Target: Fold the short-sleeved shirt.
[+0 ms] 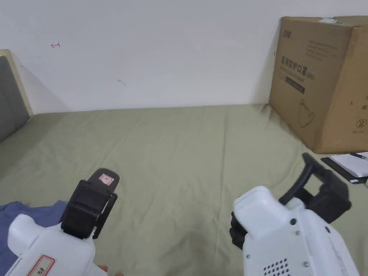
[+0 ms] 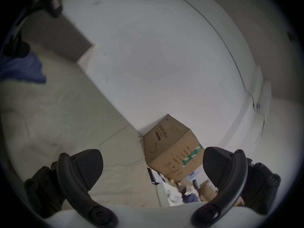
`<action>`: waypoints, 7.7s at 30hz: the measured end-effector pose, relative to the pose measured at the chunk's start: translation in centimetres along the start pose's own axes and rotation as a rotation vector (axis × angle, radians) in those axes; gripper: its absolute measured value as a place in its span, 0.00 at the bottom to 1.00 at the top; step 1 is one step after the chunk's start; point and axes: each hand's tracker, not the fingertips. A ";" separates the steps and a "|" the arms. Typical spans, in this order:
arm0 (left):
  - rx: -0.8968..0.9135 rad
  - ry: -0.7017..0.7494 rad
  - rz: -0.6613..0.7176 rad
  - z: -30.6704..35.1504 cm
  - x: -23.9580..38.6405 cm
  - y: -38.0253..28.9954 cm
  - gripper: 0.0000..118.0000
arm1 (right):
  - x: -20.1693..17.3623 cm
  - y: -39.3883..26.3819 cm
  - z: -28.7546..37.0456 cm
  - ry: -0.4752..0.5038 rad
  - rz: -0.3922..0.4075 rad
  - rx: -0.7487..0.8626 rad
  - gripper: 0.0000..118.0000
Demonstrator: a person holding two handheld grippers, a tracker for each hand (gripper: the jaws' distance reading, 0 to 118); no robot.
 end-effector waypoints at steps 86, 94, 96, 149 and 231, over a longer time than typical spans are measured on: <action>-0.232 0.831 -0.733 -6.5 -14.7 20.7 0.00 | -12.6 12.9 -4.1 0.899 -0.791 -0.022 0.00; -0.319 0.855 -0.732 -9.0 -16.6 19.8 1.00 | -13.0 11.3 -5.0 0.912 -0.801 -0.088 0.00; -0.317 0.858 -0.731 -9.7 -17.5 19.4 1.00 | -13.2 11.0 -5.2 0.913 -0.794 -0.103 0.00; -0.848 0.026 -0.640 -26.1 13.8 -10.4 0.05 | 8.8 -8.9 -7.1 0.283 -1.160 -0.365 0.00; -0.737 0.597 -0.966 -23.1 -4.7 0.6 0.03 | -3.0 -7.3 -24.9 0.754 -0.966 -0.617 0.18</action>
